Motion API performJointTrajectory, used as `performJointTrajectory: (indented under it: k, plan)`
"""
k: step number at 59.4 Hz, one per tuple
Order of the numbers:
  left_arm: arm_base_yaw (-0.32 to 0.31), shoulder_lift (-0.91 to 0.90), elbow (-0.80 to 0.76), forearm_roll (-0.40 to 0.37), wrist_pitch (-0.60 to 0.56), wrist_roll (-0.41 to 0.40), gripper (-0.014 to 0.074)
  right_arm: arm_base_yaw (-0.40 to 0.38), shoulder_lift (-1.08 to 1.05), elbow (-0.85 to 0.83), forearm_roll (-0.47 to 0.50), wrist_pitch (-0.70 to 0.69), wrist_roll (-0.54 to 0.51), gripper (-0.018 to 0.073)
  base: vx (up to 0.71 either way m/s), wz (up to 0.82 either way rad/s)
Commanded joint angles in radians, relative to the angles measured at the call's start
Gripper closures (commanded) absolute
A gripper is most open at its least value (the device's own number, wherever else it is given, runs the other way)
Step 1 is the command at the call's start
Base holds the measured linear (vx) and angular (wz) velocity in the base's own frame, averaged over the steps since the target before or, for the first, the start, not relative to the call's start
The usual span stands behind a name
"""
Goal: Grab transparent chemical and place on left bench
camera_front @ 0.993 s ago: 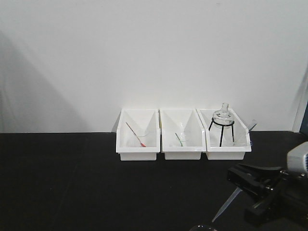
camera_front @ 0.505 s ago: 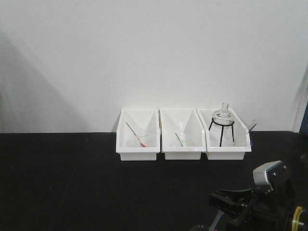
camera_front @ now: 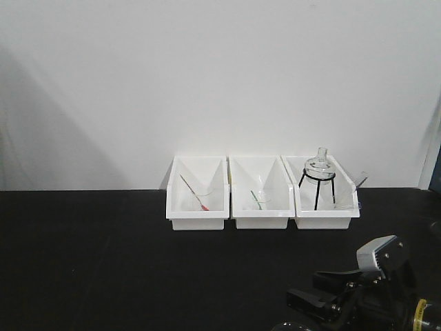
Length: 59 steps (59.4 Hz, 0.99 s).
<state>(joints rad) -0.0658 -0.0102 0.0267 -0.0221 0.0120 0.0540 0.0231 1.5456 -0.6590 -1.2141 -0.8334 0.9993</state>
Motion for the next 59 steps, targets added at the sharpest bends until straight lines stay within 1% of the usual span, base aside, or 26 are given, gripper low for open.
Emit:
performJointTrajectory:
  k: [1, 6, 13, 17, 22, 24, 27, 31, 32, 34, 38, 40, 44, 47, 51, 59]
  plan:
    - [-0.002, -0.019, 0.016, -0.001, -0.078, -0.008, 0.06, -0.005, -0.029, -0.029, 0.035, -0.076, -0.008, 0.0002, 0.0, 0.0]
    - [-0.002, -0.019, 0.016, -0.001, -0.078, -0.008, 0.06, -0.005, -0.047, -0.029, 0.04, -0.098, -0.008, 0.0016, 0.0, 0.0]
    - [-0.002, -0.019, 0.016, -0.001, -0.078, -0.008, 0.06, -0.005, -0.132, -0.029, 0.077, -0.072, -0.007, 0.0076, 0.0, 0.0]
    - [-0.002, -0.019, 0.016, -0.001, -0.078, -0.008, 0.06, -0.005, -0.197, -0.029, 0.085, -0.009, 0.007, 0.0132, 0.0, 0.0]
    - [-0.002, -0.019, 0.016, -0.001, -0.078, -0.008, 0.06, -0.005, -0.304, -0.029, 0.074, 0.111, 0.085, 0.0239, 0.0, 0.0]
    - [-0.002, -0.019, 0.016, -0.001, -0.078, -0.008, 0.06, -0.005, -0.362, -0.029, 0.051, 0.182, 0.138, 0.0305, 0.0, 0.0]
    - [-0.002, -0.019, 0.016, -0.001, -0.078, -0.008, 0.06, -0.005, -0.422, -0.029, 0.011, 0.25, 0.199, 0.0377, 0.0, 0.0]
    - [-0.002, -0.019, 0.016, -0.001, -0.078, -0.008, 0.06, -0.005, -0.51, -0.029, -0.085, 0.326, 0.273, 0.0498, 0.0, 0.0]
    - [-0.002, -0.019, 0.016, -0.001, -0.078, -0.008, 0.06, -0.005, -0.537, -0.029, -0.125, 0.342, 0.301, 0.0534, 0.0, 0.0]
    - [-0.002, -0.019, 0.016, -0.001, -0.078, -0.008, 0.06, -0.005, -0.583, -0.029, -0.18, 0.355, 0.339, 0.0575, 0.0, 0.0]
    - [-0.002, -0.019, 0.016, -0.001, -0.078, -0.008, 0.06, -0.005, -0.665, -0.029, -0.32, 0.362, 0.44, 0.0571, 0.0, 0.0]
    - [-0.002, -0.019, 0.016, -0.001, -0.078, -0.008, 0.06, -0.005, -0.7, -0.029, -0.374, 0.362, 0.483, 0.0569, 0.0, 0.0]
    - [-0.002, -0.019, 0.016, -0.001, -0.078, -0.008, 0.06, -0.005, -0.755, -0.029, -0.468, 0.362, 0.533, 0.0569, 0.0, 0.0]
    - [-0.002, -0.019, 0.016, -0.001, -0.078, -0.008, 0.06, -0.005, -0.785, -0.029, -0.525, 0.36, 0.547, 0.0568, 0.0, 0.0]
    - [-0.002, -0.019, 0.016, -0.001, -0.078, -0.008, 0.06, -0.005, -0.826, -0.029, -0.575, 0.347, 0.553, 0.0568, 0.0, 0.0]
    - [-0.002, -0.019, 0.016, -0.001, -0.078, -0.008, 0.06, -0.005, -0.893, -0.029, -0.572, 0.332, 0.553, 0.0567, 0.0, 0.0]
